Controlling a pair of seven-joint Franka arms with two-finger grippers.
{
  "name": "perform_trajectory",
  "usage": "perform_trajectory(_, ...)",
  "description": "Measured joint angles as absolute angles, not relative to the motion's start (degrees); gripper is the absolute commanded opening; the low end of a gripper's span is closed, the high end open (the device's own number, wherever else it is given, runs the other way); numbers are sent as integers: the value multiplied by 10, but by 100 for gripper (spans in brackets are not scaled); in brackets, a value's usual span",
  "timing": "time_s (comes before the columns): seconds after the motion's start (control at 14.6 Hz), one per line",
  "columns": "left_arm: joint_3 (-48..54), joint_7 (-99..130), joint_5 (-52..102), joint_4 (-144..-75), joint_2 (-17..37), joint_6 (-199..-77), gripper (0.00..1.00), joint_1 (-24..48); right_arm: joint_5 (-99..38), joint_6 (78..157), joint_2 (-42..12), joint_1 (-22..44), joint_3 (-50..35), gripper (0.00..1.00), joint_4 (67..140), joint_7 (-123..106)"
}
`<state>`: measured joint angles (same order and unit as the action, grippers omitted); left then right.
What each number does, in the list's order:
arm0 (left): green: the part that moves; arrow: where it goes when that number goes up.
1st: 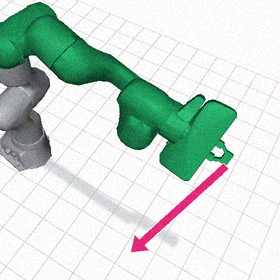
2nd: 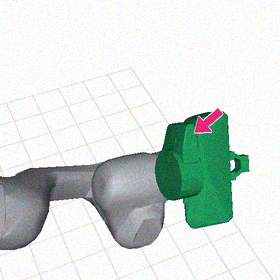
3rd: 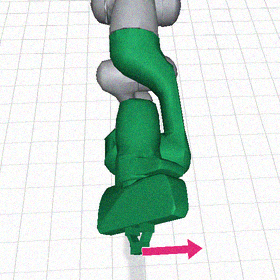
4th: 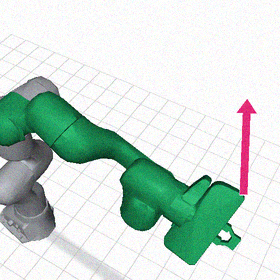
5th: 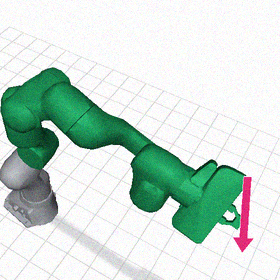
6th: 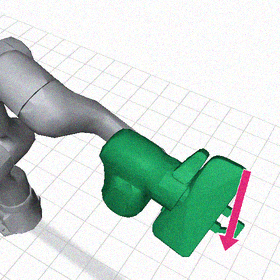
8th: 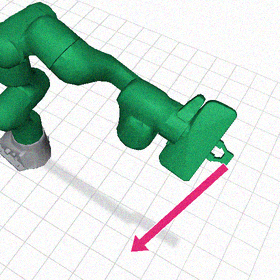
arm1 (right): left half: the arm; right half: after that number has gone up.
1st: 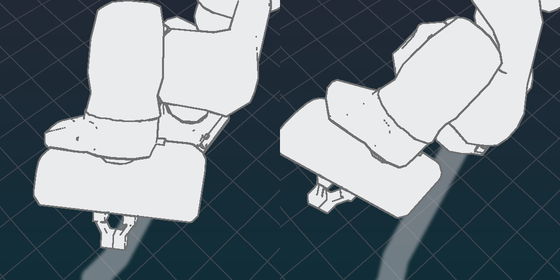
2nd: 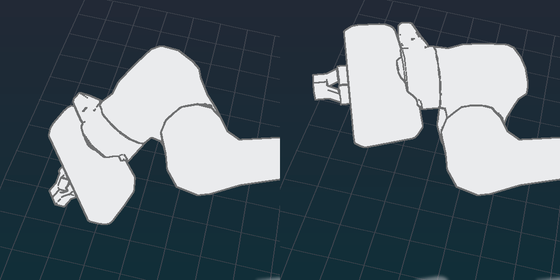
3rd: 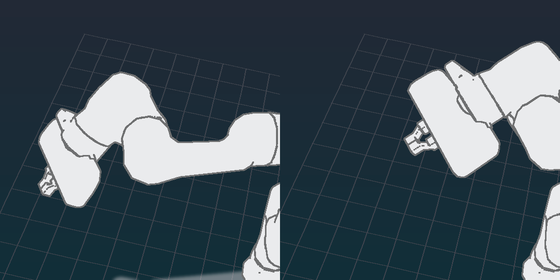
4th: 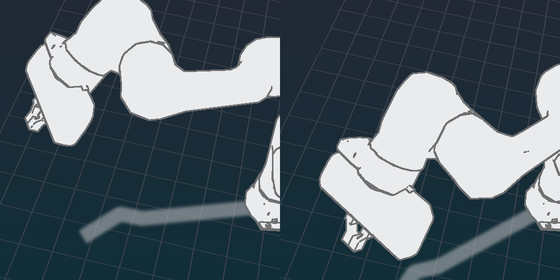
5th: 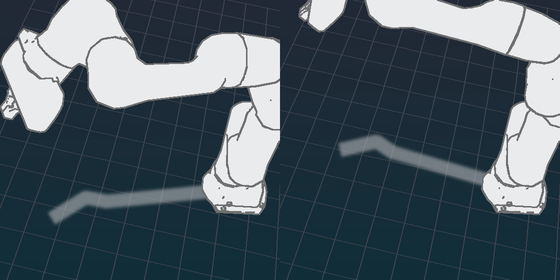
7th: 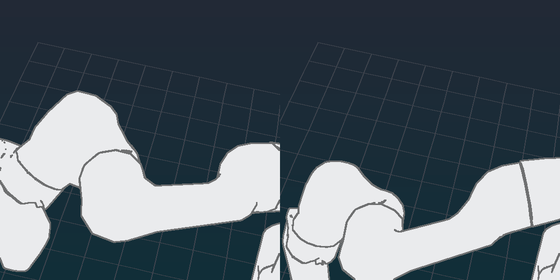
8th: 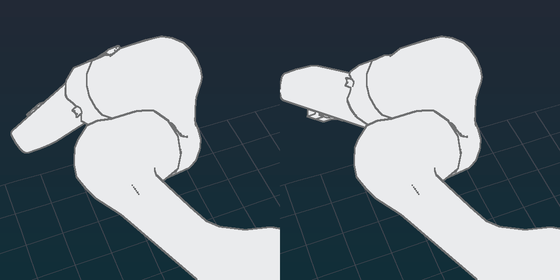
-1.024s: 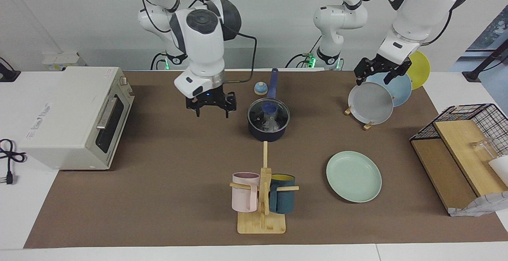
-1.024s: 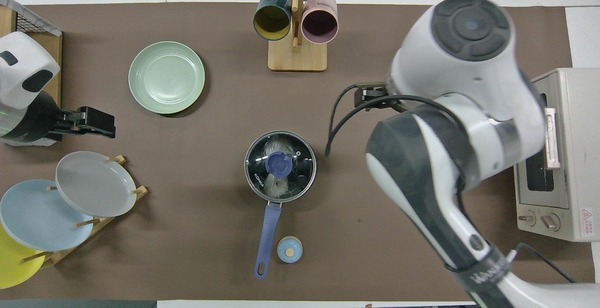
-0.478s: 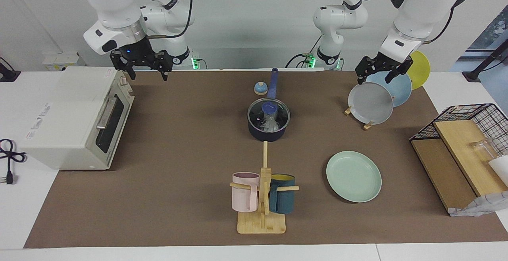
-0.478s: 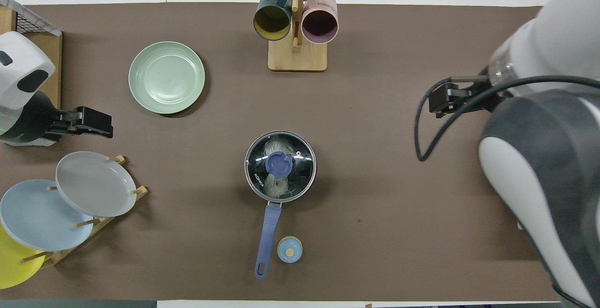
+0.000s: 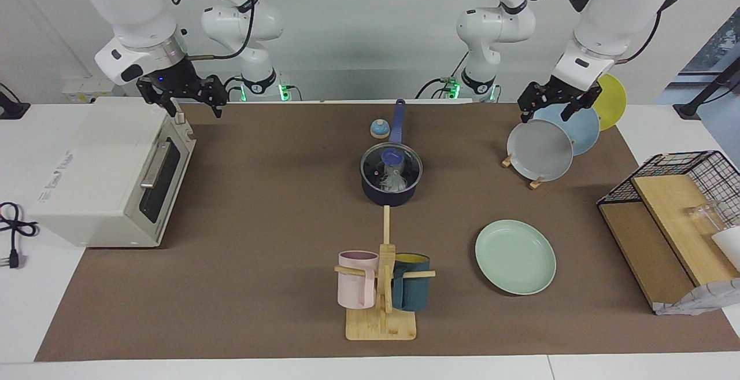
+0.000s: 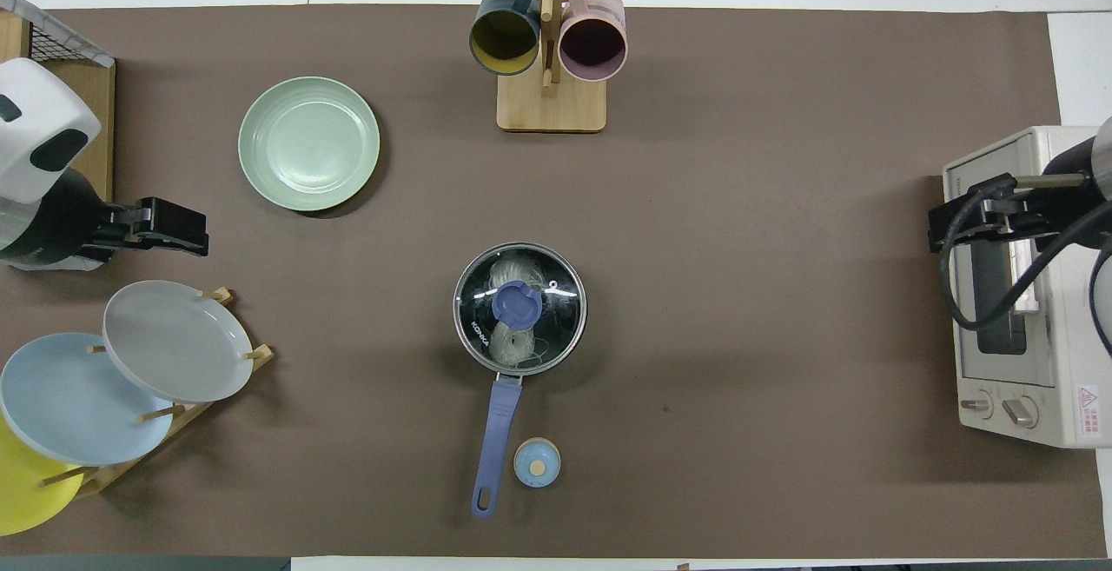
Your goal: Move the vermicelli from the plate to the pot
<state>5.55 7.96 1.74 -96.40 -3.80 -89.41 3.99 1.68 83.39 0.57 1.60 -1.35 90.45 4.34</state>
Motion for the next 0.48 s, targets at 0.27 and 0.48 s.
perform_trajectory(0.27,55,80,17,-964,-38,-894,100,40,16,832,5,21,6,100,900,42)
perform_trajectory(0.48,55,80,17,-964,-38,-894,100,40,16,832,6,22,10,100,899,41)
